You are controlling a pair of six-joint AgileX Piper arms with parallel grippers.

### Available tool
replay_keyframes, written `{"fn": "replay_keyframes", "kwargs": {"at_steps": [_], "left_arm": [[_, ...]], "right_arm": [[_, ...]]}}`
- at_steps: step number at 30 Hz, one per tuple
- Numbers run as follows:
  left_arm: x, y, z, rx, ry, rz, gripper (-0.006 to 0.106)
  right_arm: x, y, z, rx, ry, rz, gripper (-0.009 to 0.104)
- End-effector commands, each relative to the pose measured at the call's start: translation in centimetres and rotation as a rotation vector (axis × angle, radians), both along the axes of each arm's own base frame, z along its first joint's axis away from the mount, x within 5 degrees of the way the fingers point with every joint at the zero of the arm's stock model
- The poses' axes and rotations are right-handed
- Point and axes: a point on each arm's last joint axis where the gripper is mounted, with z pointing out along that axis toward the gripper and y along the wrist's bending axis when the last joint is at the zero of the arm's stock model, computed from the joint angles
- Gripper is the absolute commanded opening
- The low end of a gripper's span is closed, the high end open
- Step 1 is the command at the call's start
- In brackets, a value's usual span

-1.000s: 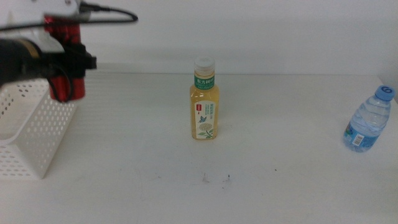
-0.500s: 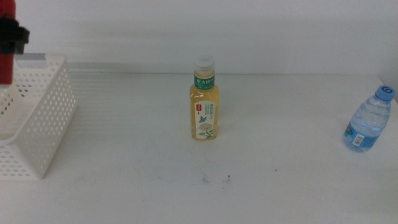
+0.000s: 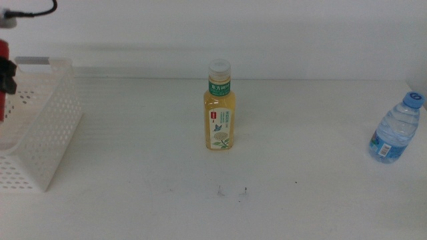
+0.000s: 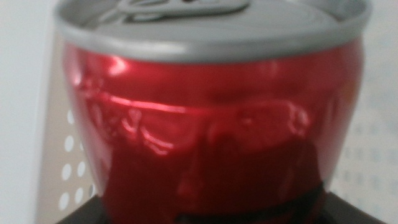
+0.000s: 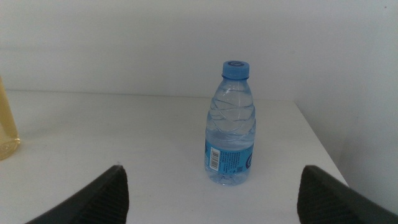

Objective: Use arms to grab the bottles and put them into the dustbin to the left of the table.

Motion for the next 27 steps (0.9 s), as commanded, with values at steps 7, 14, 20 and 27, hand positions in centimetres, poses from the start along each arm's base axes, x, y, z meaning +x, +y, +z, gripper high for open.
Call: {"fn": "replay_keyframes", "kwargs": {"at_steps": [7,14,20,27], "left_arm": [[1.6,0.7,-3.1,-0.051,0.042,0.017,0.017],[2.1,0.8,-4.6,-0.07,0.069,0.019,0.017],[2.1,0.9,-4.6,-0.044,0.068,-0.008,0.031],[2.2,0.8,-4.6,-0.039,0.057,-0.043,0.069]], "right_arm": [[0.0,0.0,0.0,-0.01,-0.012,-0.007,0.079],[0.0,0.0,0.0,-0.01,-0.012,-0.007,0.079],[0.0,0.0,0.0,-0.01,-0.012,-0.007,0.079],[0.0,0.0,0.0,-0.01,-0.012,-0.007,0.079]]}}
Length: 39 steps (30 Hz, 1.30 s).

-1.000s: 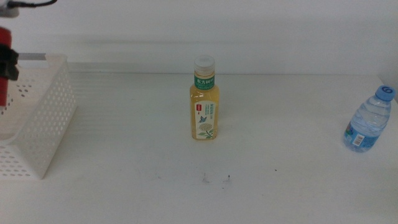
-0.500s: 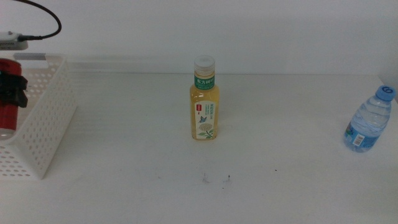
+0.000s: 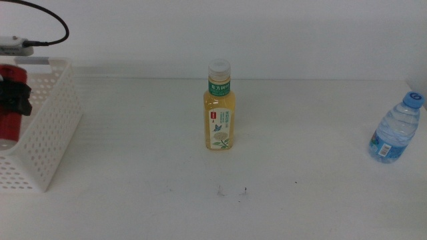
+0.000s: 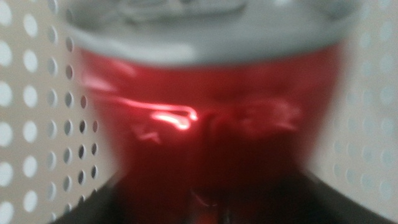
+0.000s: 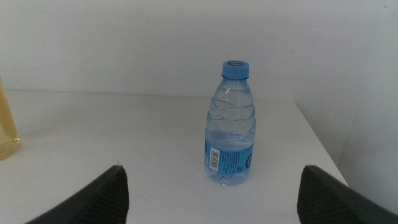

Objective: Use arms to grab the bottles and put them into the dustbin to the left of the table.

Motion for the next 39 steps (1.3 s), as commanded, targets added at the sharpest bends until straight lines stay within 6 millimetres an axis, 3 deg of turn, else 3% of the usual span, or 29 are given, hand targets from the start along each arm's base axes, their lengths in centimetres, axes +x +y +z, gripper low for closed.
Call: {"fn": "replay_keyframes", "kwargs": {"at_steps": [1,5,10,16,20,24,33,39], "left_arm": [[0.3,0.0,1.0,0.006,-0.052,-0.002,0.075],[0.3,-0.1,1.0,0.0,-0.062,0.003,0.094],[0.1,-0.5,1.6,-0.049,-0.07,0.011,0.094],[-1.3,-2.4,5.9,-0.042,-0.181,0.016,0.094],[-4.0,-5.2,9.5,-0.005,-0.328,-0.006,0.094],[-6.8,-8.5,11.2,-0.017,-0.441,-0.034,0.094],[-12.5,-15.4,12.1,-0.076,-0.61,-0.178,0.094],[-15.2,-19.2,11.1,-0.181,-0.647,-0.261,0.094]], "right_arm": [[0.0,0.0,0.0,-0.01,-0.012,-0.007,0.079],[0.0,0.0,0.0,-0.01,-0.012,-0.007,0.079],[0.0,0.0,0.0,-0.01,-0.012,-0.007,0.079],[0.0,0.0,0.0,-0.01,-0.012,-0.007,0.079],[0.0,0.0,0.0,-0.01,-0.012,-0.007,0.079],[0.0,0.0,0.0,-0.01,-0.012,-0.007,0.079],[0.0,0.0,0.0,-0.01,-0.012,-0.007,0.079],[0.0,0.0,0.0,-0.01,-0.012,-0.007,0.079]]}}
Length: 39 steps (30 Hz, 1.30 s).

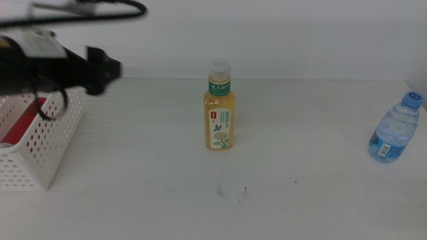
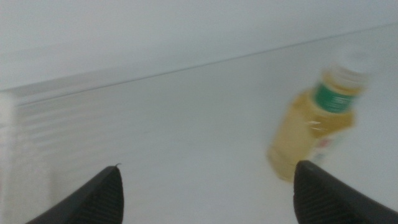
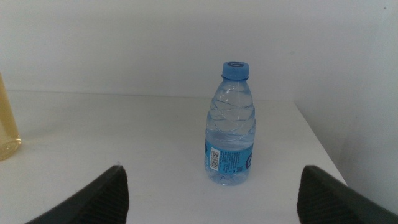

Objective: Use arms to grab the bottles and put them into the dustbin to the left of the table.

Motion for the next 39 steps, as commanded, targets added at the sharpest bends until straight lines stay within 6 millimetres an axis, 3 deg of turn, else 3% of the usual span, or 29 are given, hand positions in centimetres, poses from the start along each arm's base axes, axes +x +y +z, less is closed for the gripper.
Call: {"fn": "replay_keyframes", "kwargs": {"at_steps": [1,10,16,24,39], "left_arm": [[-0.7,-1.1,-0.2,-0.02,-0.031,-0.025,0.094],[-2.0,-4.9,-0.5,0.048,-0.073,-0.199,0.094],[-2.8,-6.6,-1.7,0.004,-0.261,-0.17,0.094],[-4.1,-6.2,-6.0,-0.045,-0.212,-0.146,0.094],[-4.0,-6.3,-5.6,-0.019,-0.303,-0.176,0.094]], "right_arm": [[0.0,0.0,0.0,-0.01,-0.012,-0.007,0.079],[0.0,0.0,0.0,-0.01,-0.012,-0.007,0.079],[0.0,0.0,0.0,-0.01,-0.012,-0.007,0.079],[0.0,0.0,0.0,-0.01,-0.012,-0.007,0.079],[0.0,0.0,0.0,-0.01,-0.012,-0.007,0.079]]}}
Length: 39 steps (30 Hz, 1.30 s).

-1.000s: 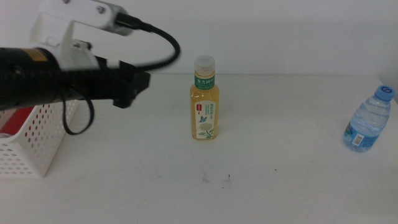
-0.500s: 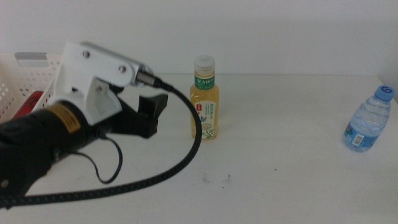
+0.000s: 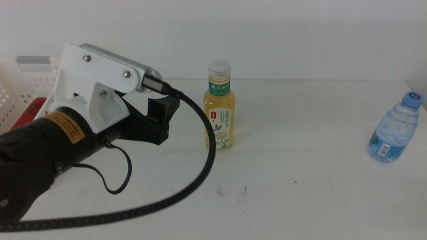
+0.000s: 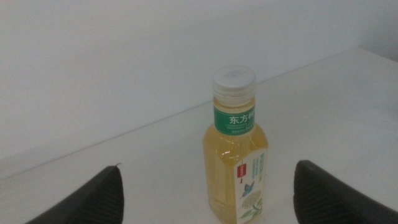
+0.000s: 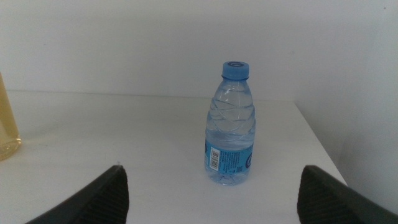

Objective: Use arms to grab the bottles and put them into the dustbin to the left of the table.

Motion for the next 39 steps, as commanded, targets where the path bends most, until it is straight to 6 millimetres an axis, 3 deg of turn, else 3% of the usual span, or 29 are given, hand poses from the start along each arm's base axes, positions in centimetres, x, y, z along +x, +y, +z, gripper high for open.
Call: {"fn": "replay_keyframes", "kwargs": {"at_steps": [1,8,15,26,39], "left_arm": [[-0.1,-0.1,0.1,0.013,-0.027,-0.014,0.094],[-0.2,0.0,0.0,0.02,-0.016,-0.016,0.094],[-0.3,0.0,-1.3,-0.02,0.049,0.006,0.094],[1.7,-1.6,-3.4,-0.051,0.024,-0.042,0.094],[4.8,-3.7,-8.9,-0.104,0.038,-0.071,0.094]], "right_arm": [[0.0,0.0,0.0,-0.01,-0.012,-0.007,0.079],[0.0,0.0,0.0,-0.01,-0.012,-0.007,0.079],[0.0,0.0,0.0,-0.01,-0.012,-0.007,0.079],[0.0,0.0,0.0,-0.01,-0.012,-0.007,0.079],[0.0,0.0,0.0,-0.01,-0.012,-0.007,0.079]]}}
